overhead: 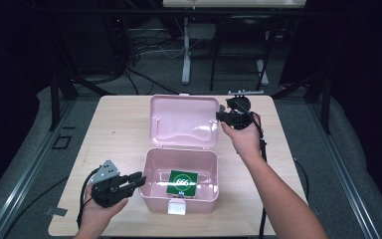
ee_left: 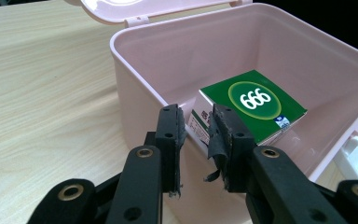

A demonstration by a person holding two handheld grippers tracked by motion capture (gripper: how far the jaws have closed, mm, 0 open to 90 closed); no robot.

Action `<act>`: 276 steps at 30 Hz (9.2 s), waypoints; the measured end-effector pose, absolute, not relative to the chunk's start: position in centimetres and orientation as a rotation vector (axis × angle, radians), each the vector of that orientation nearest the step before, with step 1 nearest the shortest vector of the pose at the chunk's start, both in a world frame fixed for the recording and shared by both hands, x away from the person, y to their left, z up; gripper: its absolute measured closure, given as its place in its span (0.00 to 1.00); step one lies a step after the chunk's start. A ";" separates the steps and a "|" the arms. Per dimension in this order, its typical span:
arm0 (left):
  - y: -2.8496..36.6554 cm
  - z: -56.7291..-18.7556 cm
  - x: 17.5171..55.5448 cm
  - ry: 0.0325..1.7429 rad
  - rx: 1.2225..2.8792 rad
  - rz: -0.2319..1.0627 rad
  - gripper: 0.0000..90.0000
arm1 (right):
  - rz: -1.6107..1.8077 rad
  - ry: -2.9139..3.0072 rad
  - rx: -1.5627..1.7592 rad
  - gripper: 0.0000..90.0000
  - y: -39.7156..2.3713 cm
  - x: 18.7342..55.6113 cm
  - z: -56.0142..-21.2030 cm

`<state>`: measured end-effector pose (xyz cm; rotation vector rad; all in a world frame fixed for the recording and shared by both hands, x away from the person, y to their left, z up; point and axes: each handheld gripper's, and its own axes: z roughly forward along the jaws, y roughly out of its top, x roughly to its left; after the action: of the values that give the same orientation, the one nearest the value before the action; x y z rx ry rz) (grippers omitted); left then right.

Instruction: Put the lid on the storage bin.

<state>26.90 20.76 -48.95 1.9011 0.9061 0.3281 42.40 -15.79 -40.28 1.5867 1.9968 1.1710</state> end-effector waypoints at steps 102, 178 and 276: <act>20.6 -48.8 26.4 0.933 1.902 0.333 0.81 | 1.310 1.927 1.257 0.97 -16.0 33.2 -39.5; 19.6 -40.1 32.8 0.919 1.706 0.525 0.82 | 1.440 1.844 1.236 0.97 -16.3 29.9 -41.4; 21.5 -42.7 25.6 0.816 1.776 0.457 0.85 | 1.438 1.781 1.387 0.70 -20.0 31.4 -43.0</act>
<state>25.57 21.53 -42.70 1.7763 0.8159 0.4568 31.37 -20.05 -43.02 1.3868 1.7806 1.4376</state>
